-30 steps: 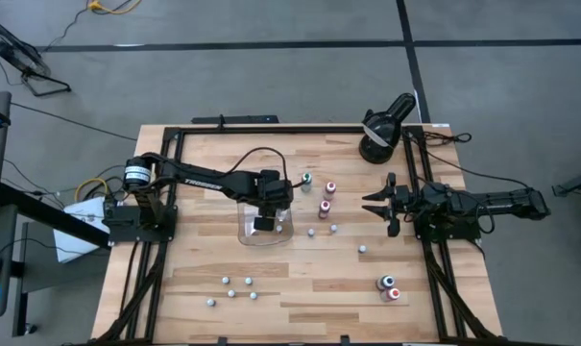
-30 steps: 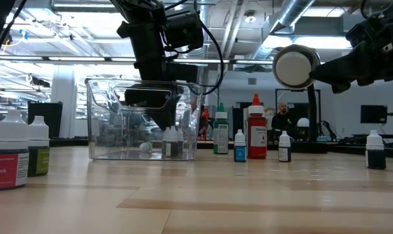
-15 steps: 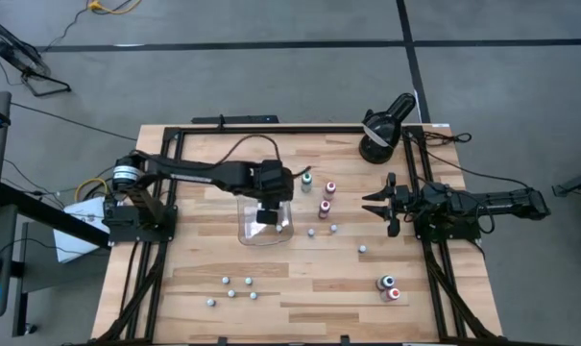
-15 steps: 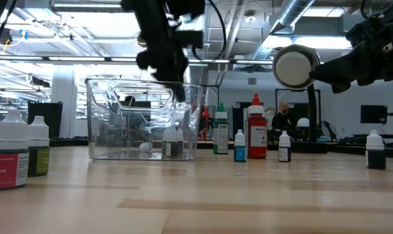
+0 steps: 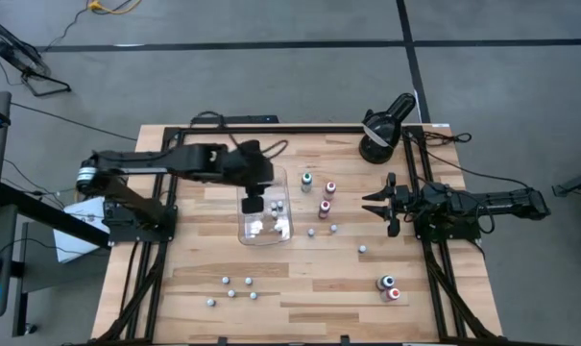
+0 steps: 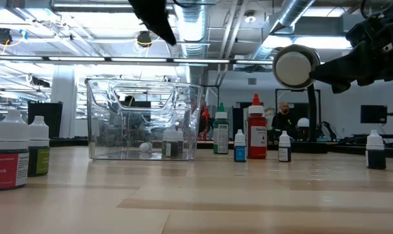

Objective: Pick & Place food coloring
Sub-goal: Put the small black food coloring bottle into the transparent bin

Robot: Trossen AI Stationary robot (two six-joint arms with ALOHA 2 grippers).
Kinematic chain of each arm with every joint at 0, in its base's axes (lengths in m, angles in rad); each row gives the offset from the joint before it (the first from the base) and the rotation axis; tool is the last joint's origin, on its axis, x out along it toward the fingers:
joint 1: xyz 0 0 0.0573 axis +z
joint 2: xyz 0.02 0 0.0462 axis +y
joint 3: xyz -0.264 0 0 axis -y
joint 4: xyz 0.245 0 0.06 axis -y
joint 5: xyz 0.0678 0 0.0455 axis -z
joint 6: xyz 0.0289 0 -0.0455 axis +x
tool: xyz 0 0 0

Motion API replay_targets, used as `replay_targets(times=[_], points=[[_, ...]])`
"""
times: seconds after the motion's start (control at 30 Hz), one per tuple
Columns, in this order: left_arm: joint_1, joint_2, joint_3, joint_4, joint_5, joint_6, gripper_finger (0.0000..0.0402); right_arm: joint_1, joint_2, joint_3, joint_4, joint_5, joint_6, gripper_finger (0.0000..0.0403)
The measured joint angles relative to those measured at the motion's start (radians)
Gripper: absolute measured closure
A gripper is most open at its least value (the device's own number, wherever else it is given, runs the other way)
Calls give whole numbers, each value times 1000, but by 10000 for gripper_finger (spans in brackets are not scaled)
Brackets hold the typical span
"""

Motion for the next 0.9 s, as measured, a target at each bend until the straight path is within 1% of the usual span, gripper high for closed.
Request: replay_targets(times=[0.13, 0.33, 0.43, 0.53, 0.67, 0.8, 0.9], points=[[-7, -66, 0, -1, -2, -26, 272, 0, 0, 0, 0, 0, 0, 290], [-43, -142, 0, -16, -7, -27, 272, 0, 0, 0, 0, 0, 0, 290], [-78, -200, -43, -10, -9, -38, 272, 0, 0, 0, 0, 0, 0, 290], [-132, -284, -142, 13, -8, -58, 272, 0, 0, 0, 0, 0, 0, 290], [-216, -421, -323, 70, -7, -105, 272, 0, 0, 0, 0, 0, 0, 290], [-328, -551, -517, 183, -5, -200, 272, 0, 0, 0, 0, 0, 0, 290], [-418, -625, -638, 249, 2, -279, 272, 0, 0, 0, 0, 0, 0, 290]])
